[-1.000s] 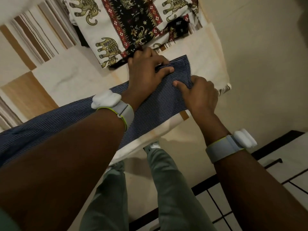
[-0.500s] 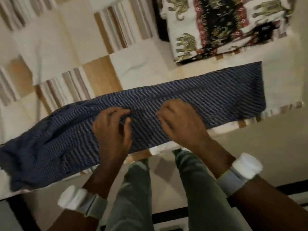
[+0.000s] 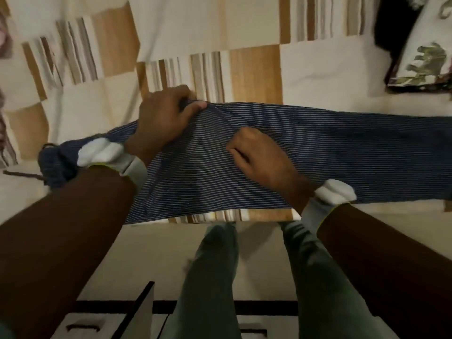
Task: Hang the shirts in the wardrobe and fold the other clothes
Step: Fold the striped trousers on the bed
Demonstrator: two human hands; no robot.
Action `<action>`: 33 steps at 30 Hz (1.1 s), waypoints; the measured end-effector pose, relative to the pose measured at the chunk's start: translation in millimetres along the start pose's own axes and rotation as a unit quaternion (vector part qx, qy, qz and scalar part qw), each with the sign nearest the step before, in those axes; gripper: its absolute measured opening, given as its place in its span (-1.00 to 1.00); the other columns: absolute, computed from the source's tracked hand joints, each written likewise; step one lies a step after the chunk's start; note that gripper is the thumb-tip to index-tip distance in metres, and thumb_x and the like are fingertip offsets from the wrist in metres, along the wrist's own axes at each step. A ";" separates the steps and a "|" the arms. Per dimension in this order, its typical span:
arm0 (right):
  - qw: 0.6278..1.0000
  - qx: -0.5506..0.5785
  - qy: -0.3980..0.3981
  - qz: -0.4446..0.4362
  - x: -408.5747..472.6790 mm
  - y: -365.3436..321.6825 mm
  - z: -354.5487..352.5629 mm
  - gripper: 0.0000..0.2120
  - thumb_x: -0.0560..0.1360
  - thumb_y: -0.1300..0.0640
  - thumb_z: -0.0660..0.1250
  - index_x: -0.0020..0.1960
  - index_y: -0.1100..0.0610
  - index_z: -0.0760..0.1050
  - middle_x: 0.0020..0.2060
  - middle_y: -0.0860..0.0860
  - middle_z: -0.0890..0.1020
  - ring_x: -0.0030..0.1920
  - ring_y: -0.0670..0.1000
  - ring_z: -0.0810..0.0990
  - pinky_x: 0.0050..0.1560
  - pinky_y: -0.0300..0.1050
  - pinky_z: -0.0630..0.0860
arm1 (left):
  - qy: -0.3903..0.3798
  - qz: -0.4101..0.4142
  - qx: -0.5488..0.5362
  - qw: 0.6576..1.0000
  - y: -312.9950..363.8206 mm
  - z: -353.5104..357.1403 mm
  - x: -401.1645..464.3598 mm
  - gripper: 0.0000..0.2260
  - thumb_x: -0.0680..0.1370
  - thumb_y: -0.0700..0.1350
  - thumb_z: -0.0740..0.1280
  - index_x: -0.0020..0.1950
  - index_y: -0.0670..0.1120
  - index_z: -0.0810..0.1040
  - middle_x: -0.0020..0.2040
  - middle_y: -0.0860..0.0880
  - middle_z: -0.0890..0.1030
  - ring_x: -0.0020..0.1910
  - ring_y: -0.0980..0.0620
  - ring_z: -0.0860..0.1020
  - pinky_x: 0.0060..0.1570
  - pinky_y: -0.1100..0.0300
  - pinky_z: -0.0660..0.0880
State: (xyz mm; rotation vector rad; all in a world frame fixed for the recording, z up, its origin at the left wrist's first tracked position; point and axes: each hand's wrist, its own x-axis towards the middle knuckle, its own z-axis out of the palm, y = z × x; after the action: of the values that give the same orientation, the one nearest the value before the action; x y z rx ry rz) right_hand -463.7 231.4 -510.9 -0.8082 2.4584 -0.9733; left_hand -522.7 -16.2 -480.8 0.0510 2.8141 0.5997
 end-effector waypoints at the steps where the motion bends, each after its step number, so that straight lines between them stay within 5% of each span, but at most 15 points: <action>1: 0.999 -0.003 0.023 0.024 -2.4 -0.1 2.1 -0.80 0.65 0.12 0.25 0.09 0.17 0.61 -0.03 0.09 0.56 0.00 0.09 0.52 0.02 0.09 0.49 | 0.011 -0.013 -0.004 1.000 0.7 1.9 2.6 -0.64 0.62 0.32 0.26 0.00 0.05 0.60 -0.08 0.03 0.68 -0.07 -0.01 0.63 -0.10 0.00 0.51; 6: 0.979 -0.065 0.100 0.164 2.8 -48.7 25.0 -0.83 0.57 0.03 0.30 0.08 0.07 0.60 0.00 0.06 0.58 0.01 0.10 0.52 -0.01 0.05 0.44 | 0.109 -0.004 -0.016 0.994 5.8 0.6 -24.8 -0.78 0.67 0.15 0.27 0.13 0.06 0.59 0.09 0.02 0.58 0.13 -0.03 0.52 0.16 -0.06 0.42; 9: 0.991 -0.079 0.039 0.099 10.3 -88.9 49.3 -0.82 0.57 -0.01 0.30 0.09 0.04 0.59 0.03 0.04 0.59 0.02 0.08 0.52 -0.03 0.04 0.41 | 0.150 0.037 0.007 0.988 -4.9 -5.4 -83.3 -0.81 0.67 0.00 0.32 0.20 -0.03 0.63 0.18 -0.09 0.56 0.17 -0.10 0.48 0.15 -0.04 0.34; 11: 0.994 -0.091 -0.034 0.051 3.0 -103.2 65.2 -0.82 0.58 -0.05 0.29 0.05 0.01 0.60 -0.02 0.00 0.60 -0.03 0.07 0.54 -0.07 0.01 0.39 | 0.075 0.078 0.042 0.993 -23.3 3.8 -123.8 -0.72 0.67 0.04 0.32 0.31 -0.04 0.61 0.31 -0.12 0.54 0.29 -0.15 0.48 0.25 -0.10 0.33; 14: 0.987 -0.123 -0.106 -0.016 -4.5 -117.8 91.3 -0.81 0.55 -0.11 0.30 -0.04 -0.06 0.64 -0.15 -0.05 0.60 -0.12 0.05 0.55 -0.10 -0.02 0.35 | -0.039 -0.009 0.122 0.992 -100.0 8.7 -176.2 -0.41 0.66 0.27 0.17 0.63 0.02 0.29 0.62 -0.13 0.24 0.60 -0.20 0.22 0.54 -0.21 0.12; 16: 0.980 -0.131 -0.137 -0.063 -6.6 -123.1 95.9 -0.81 0.51 -0.13 0.34 -0.14 -0.05 0.63 -0.25 -0.09 0.61 -0.20 0.02 0.56 -0.12 -0.04 0.37 | -0.029 -0.076 0.112 0.990 -147.1 -2.6 -205.1 -0.32 0.66 0.29 0.11 0.69 -0.02 0.13 0.69 -0.14 0.06 0.66 -0.18 0.05 0.60 -0.21 0.01; 20: 0.986 -0.082 -0.118 -0.085 13.6 -140.6 94.9 -0.73 0.54 -0.10 0.33 -0.27 -0.01 0.58 -0.35 -0.07 0.60 -0.32 0.03 0.57 -0.24 -0.11 0.39 | 0.047 -0.101 0.081 0.990 -183.8 -32.1 -224.0 -0.34 0.69 0.16 0.16 0.68 -0.18 0.11 0.68 -0.23 0.05 0.67 -0.24 0.01 0.60 -0.25 0.02; 23: 0.991 -0.043 -0.084 -0.098 53.3 -166.5 107.2 -0.78 0.59 -0.04 0.28 -0.13 -0.01 0.64 -0.18 -0.04 0.63 -0.16 0.05 0.58 -0.16 -0.04 0.45 | 0.041 -0.083 0.126 0.988 -185.9 -33.5 -225.8 -0.35 0.70 0.21 0.10 0.68 -0.12 0.12 0.69 -0.18 0.05 0.67 -0.23 -0.02 0.58 -0.34 -0.04; 25: 0.990 -0.083 -0.063 -0.089 73.8 -180.2 119.1 -0.77 0.58 -0.02 0.30 0.12 0.03 0.65 0.12 0.03 0.64 0.12 0.12 0.58 0.09 0.09 0.47 | 0.042 -0.097 0.132 0.986 -180.3 -20.7 -227.0 -0.34 0.70 0.25 0.06 0.69 -0.09 0.09 0.70 -0.17 0.02 0.68 -0.21 -0.04 0.58 -0.34 -0.07; 28: 0.978 -0.187 -0.076 -0.049 91.0 -187.5 147.0 -0.46 0.59 -0.12 0.25 0.53 0.04 0.39 0.58 0.16 0.30 0.58 0.21 0.24 0.51 0.26 0.20 | 0.047 -0.158 0.126 0.978 -191.5 -9.0 -237.5 -0.32 0.69 0.27 0.05 0.70 -0.07 0.04 0.70 -0.15 -0.01 0.68 -0.17 -0.08 0.57 -0.34 -0.09; 33: 0.976 -0.205 -0.067 -0.021 89.2 -159.9 157.0 -0.32 0.65 -0.27 0.13 0.66 0.06 0.16 0.65 0.12 0.16 0.65 0.16 0.10 0.62 0.20 -0.04 | 0.044 -0.149 0.136 0.978 -203.0 -6.6 -237.4 -0.33 0.69 0.27 0.06 0.70 -0.04 0.06 0.71 -0.10 0.01 0.69 -0.12 -0.08 0.57 -0.34 -0.07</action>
State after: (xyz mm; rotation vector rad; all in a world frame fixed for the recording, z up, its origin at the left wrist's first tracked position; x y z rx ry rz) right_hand -389.8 1.9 -517.0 -1.0198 2.5650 -0.4049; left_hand -291.3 -225.3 -498.3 -0.3459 2.8881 0.1500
